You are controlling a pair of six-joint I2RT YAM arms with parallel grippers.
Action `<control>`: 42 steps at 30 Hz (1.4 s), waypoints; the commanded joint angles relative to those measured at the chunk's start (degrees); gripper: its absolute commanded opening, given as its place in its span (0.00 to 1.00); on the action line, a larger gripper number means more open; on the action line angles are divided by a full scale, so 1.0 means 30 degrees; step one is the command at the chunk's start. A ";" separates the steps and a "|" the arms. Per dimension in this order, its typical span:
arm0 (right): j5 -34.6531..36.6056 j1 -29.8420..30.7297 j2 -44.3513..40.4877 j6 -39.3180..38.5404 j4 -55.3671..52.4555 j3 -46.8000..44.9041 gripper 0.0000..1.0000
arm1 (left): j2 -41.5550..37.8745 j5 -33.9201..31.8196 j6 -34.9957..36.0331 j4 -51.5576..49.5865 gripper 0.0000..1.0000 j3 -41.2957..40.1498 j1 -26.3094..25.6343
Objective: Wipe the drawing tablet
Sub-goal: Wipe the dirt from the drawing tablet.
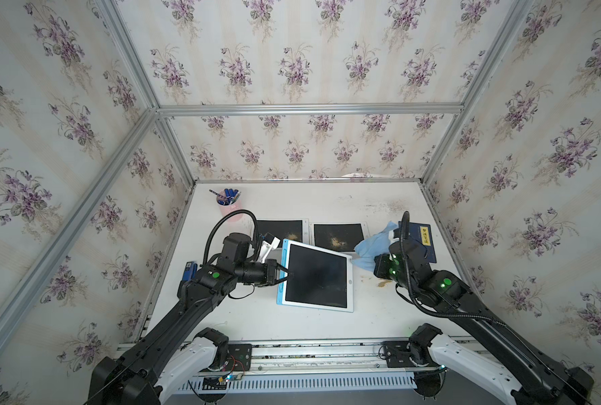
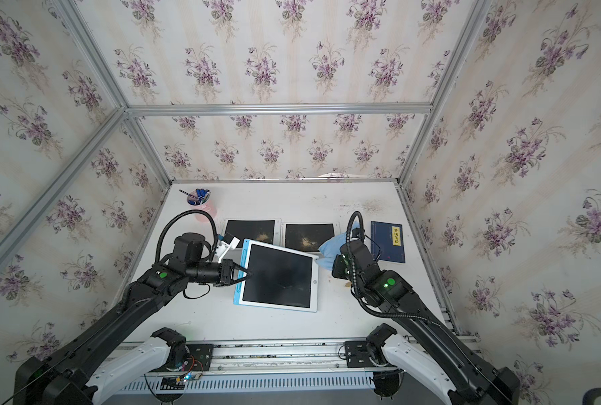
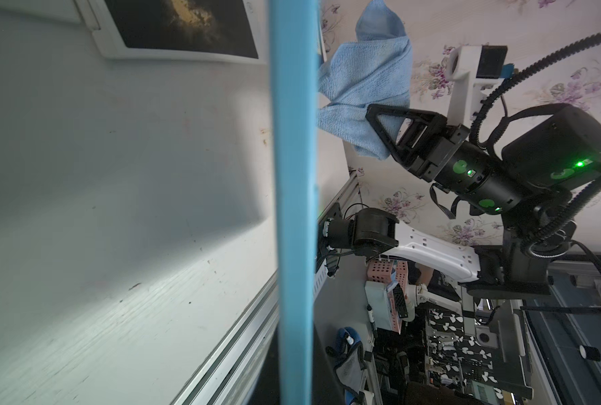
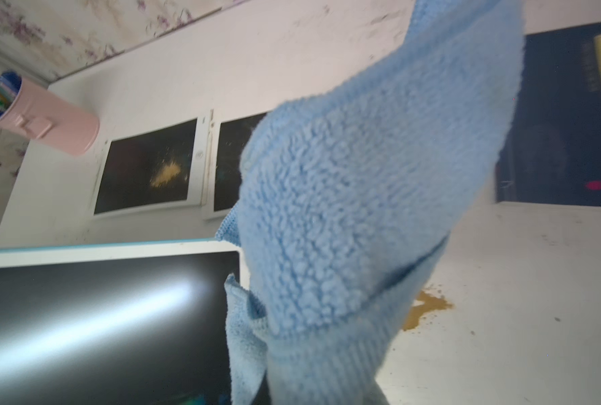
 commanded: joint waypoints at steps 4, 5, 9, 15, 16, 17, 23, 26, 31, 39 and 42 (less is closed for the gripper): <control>-0.5752 -0.0014 0.1862 -0.0593 0.4410 -0.1249 0.00 | -0.0195 -0.1398 0.1145 -0.1039 0.00 -0.0510 0.0121; -0.6366 -0.0014 0.2305 -0.0421 0.4890 -0.1516 0.00 | -0.0134 -0.1779 0.1223 -0.1279 0.00 -0.0572 0.0174; -0.9037 -0.0014 0.4264 0.0481 0.7228 -0.2971 0.00 | 0.0800 -0.2325 0.1376 -0.1719 0.00 -0.0785 0.0323; -1.0346 0.0705 0.6440 0.1567 1.0409 -0.4165 0.00 | 0.1885 -0.2356 0.1814 -0.1925 0.00 -0.0732 0.0430; -1.0128 0.1137 0.6711 0.1608 1.0473 -0.3827 0.00 | 0.1860 -0.2418 0.1812 -0.1910 0.00 -0.0682 0.0421; -0.9947 0.1713 0.7128 0.1602 1.0495 -0.3358 0.00 | 0.1825 -0.2455 0.1835 -0.1949 0.00 -0.0626 0.0416; -1.0120 0.5112 1.1128 0.1615 1.1162 0.1708 0.00 | 0.1997 -0.2450 0.1941 -0.1947 0.00 -0.0482 0.0434; -1.0489 0.5746 1.2538 0.1616 1.1263 0.4019 0.00 | 0.1942 -0.2479 0.1994 -0.2142 0.00 -0.0445 0.0424; -0.9548 0.4959 1.3270 0.1652 1.0517 0.3521 0.00 | 0.1503 -0.2872 0.2281 -0.2676 0.00 -0.0325 0.0424; -0.7529 0.1872 0.9514 0.1006 0.7585 -0.3310 0.00 | 0.0983 -0.3711 0.2321 -0.3409 0.00 0.0056 0.0443; -0.9046 0.2216 0.7163 0.1106 0.7443 -0.5088 0.00 | 0.0893 -0.4026 0.2401 -0.3521 0.00 0.0240 0.0446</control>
